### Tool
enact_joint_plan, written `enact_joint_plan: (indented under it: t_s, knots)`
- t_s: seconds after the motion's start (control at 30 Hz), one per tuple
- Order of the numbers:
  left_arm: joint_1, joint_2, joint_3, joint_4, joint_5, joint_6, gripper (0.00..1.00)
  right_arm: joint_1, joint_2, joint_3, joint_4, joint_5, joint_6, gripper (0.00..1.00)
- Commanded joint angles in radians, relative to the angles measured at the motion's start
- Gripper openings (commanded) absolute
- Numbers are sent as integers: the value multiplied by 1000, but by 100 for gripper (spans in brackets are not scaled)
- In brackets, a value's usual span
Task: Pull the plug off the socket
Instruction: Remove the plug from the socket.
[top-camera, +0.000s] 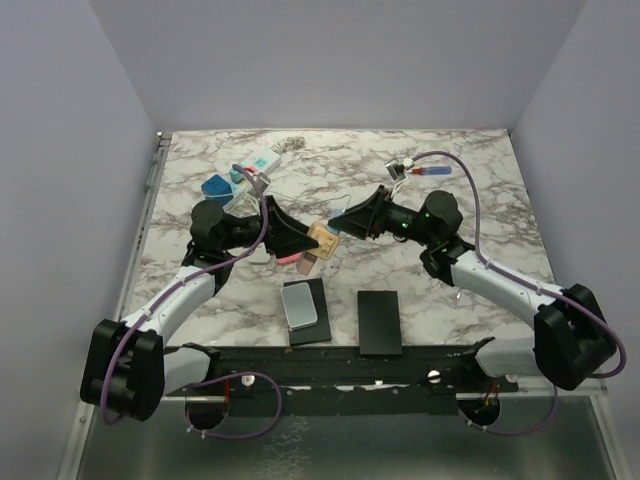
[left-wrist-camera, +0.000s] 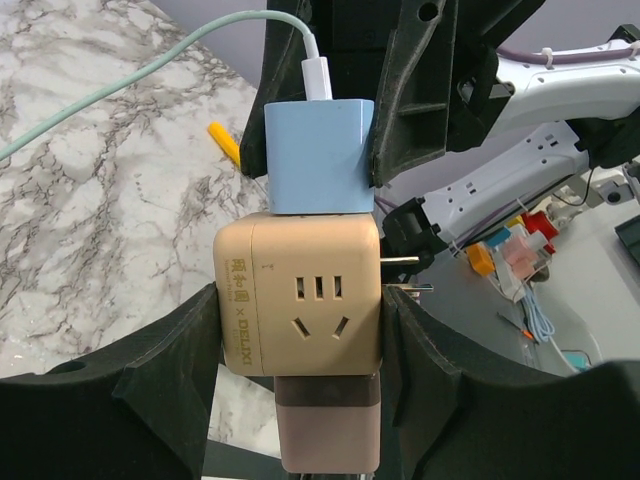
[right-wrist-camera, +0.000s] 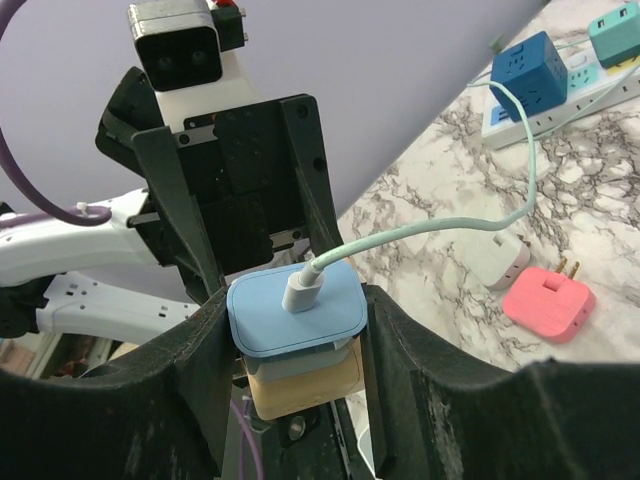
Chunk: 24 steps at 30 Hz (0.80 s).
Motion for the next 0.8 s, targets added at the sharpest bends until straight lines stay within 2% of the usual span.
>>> enact_joint_plan:
  t_s: [0.0, 0.47, 0.63, 0.77]
  knots:
    - [-4, -8, 30, 64, -23, 26, 0, -1, -63, 9, -152, 60, -115, 0]
    - [-1, 6, 54, -62, -55, 101, 0, 20, -150, -5, -189, 93, -203, 1]
    - [-1, -1, 56, -74, -49, 114, 0, 18, -140, 13, -217, 135, -136, 0]
    - [-1, -4, 57, -82, -32, 121, 0, 13, -125, 10, -176, 119, -95, 0]
